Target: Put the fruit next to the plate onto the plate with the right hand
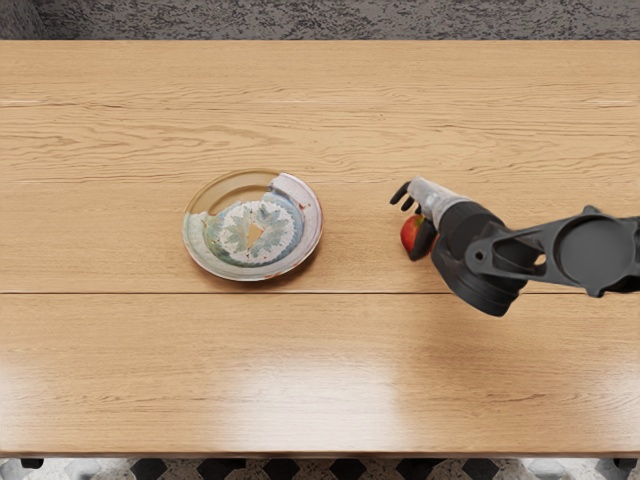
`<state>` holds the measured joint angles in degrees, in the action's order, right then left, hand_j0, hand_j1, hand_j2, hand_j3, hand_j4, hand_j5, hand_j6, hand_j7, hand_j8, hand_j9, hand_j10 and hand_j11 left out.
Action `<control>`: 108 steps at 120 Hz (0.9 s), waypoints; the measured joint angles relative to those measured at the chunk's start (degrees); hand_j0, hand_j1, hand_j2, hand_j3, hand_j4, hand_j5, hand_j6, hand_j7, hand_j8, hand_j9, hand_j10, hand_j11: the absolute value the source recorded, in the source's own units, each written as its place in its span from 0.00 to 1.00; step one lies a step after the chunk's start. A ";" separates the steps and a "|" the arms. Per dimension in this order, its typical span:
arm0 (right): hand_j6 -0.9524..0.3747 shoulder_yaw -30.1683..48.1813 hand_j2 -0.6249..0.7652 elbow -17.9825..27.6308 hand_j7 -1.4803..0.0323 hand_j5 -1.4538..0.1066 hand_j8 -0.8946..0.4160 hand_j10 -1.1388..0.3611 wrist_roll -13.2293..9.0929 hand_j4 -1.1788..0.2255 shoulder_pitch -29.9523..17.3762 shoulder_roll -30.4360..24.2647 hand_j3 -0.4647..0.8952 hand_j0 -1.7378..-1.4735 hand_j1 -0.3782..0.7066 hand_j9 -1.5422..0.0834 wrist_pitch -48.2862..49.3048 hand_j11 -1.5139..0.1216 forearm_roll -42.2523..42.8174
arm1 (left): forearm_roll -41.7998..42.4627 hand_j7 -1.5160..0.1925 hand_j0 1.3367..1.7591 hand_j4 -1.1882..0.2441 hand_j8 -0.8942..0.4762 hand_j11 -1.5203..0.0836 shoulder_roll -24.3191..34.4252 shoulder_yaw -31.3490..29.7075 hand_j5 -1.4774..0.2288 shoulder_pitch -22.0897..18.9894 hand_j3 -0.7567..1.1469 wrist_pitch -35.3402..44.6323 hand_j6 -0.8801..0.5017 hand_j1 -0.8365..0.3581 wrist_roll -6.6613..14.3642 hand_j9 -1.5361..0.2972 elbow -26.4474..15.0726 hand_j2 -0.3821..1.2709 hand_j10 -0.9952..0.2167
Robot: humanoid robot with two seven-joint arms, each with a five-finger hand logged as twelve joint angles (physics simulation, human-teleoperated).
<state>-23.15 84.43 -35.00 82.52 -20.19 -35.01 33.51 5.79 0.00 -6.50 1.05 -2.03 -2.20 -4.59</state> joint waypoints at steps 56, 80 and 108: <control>0.40 -0.83 0.39 -0.15 0.62 0.58 0.41 0.48 -0.01 0.53 -0.61 0.12 0.34 0.30 0.49 0.61 -0.02 0.59 -1.29 | 0.01 0.71 0.76 0.67 0.48 0.76 0.00 0.00 0.69 0.00 0.40 -0.01 0.47 0.76 0.00 0.67 0.00 0.26 0.63; 0.36 -0.84 0.40 -0.15 0.56 0.53 0.39 0.43 -0.01 0.49 -0.79 0.14 0.34 0.30 0.55 0.56 -0.01 0.54 -1.34 | 0.00 0.71 0.76 0.67 0.48 0.76 0.00 0.00 0.69 0.00 0.40 0.01 0.47 0.76 0.00 0.67 0.02 0.26 0.63; 0.37 -0.82 0.49 -0.15 0.48 0.45 0.40 0.41 -0.01 0.42 -0.68 0.08 0.34 0.32 0.57 0.48 0.04 0.46 -1.85 | -0.01 0.71 0.76 0.67 0.48 0.76 0.00 0.00 0.69 0.00 0.40 -0.01 0.47 0.76 0.00 0.67 0.01 0.26 0.63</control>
<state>-23.98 84.28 -35.01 81.84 -20.11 -34.97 31.66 5.78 0.00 -6.50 1.05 -2.03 -2.20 -4.57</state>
